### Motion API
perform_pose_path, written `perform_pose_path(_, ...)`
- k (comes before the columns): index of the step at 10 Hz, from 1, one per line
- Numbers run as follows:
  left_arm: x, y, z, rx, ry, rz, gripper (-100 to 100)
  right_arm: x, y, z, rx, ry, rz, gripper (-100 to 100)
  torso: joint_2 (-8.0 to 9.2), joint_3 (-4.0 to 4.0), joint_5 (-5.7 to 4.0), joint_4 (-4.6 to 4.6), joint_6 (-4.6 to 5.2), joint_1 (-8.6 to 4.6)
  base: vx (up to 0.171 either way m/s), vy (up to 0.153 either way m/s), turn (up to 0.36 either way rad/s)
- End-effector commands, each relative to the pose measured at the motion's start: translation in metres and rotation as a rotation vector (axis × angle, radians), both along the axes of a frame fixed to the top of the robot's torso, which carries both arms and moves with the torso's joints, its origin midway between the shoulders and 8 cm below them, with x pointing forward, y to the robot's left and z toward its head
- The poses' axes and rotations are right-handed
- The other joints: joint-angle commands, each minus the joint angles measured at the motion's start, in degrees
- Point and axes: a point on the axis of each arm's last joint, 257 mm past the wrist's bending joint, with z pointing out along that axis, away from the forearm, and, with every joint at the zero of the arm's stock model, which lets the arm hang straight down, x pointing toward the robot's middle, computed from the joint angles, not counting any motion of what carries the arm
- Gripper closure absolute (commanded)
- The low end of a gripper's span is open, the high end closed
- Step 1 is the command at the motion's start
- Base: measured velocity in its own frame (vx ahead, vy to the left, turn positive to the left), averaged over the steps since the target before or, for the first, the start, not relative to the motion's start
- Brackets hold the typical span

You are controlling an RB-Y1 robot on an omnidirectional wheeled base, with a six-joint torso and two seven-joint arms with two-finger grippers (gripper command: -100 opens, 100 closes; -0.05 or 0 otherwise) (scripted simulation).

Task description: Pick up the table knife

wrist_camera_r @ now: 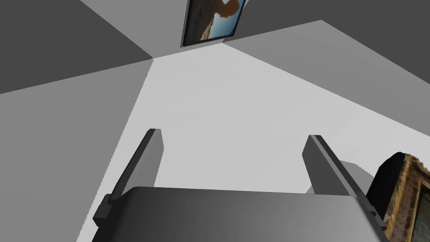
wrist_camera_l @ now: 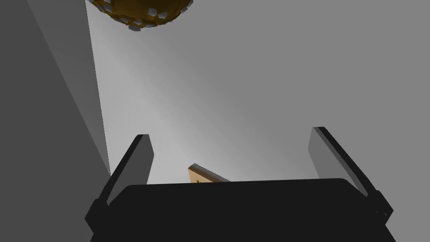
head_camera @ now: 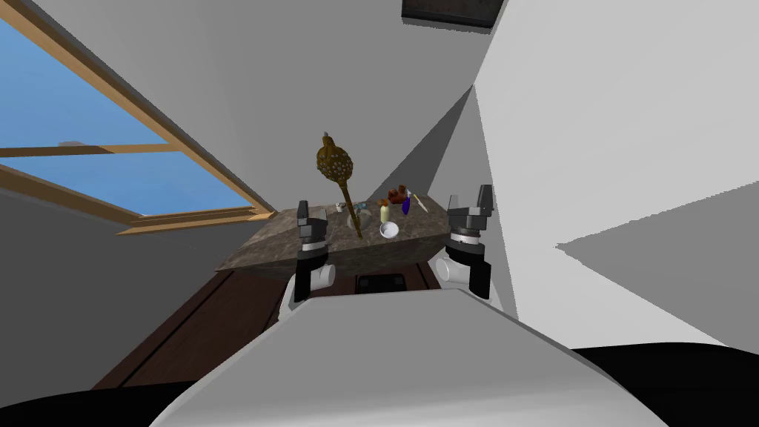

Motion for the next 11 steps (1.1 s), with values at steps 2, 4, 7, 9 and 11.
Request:
perform_pose_path(2, 0.004, 0.002, -0.014, 0.074, 0.043, -0.012, -100, 0.000, 0.000, 0.000, 0.000, 0.000, 0.000, 0, 0.04, 0.02, 0.01, 0.00, 0.00, 0.04, -0.017, 0.008, -0.044)
perform_pose_path(4, 0.008, 0.007, -0.029, 0.134, 0.085, -0.017, -100, 0.000, 0.000, 0.000, 0.000, 0.000, 0.000, 0, 0.10, 0.06, 0.02, 0.02, 0.00, 0.08, -0.027, 0.014, -0.051)
perform_pose_path(7, 0.012, 0.015, -0.048, 0.205, 0.139, -0.022, -100, 0.000, 0.000, 0.000, 0.000, 0.000, 0.000, 0, 0.11, 0.06, 0.02, 0.02, 0.01, 0.08, -0.026, 0.010, -0.055)
perform_pose_path(9, 0.017, 0.028, -0.070, 0.269, 0.202, -0.018, -100, 0.000, 0.000, 0.000, 0.000, 0.000, 0.000, 0, 0.07, 0.04, 0.01, 0.02, 0.01, 0.06, -0.024, 0.008, -0.072)
perform_pose_path(11, 0.019, 0.035, -0.081, 0.317, 0.238, -0.022, -100, 0.000, 0.000, 0.000, 0.000, 0.000, 0.000, 0, 0.09, 0.06, 0.01, 0.02, -0.01, 0.06, -0.022, 0.006, -0.055)
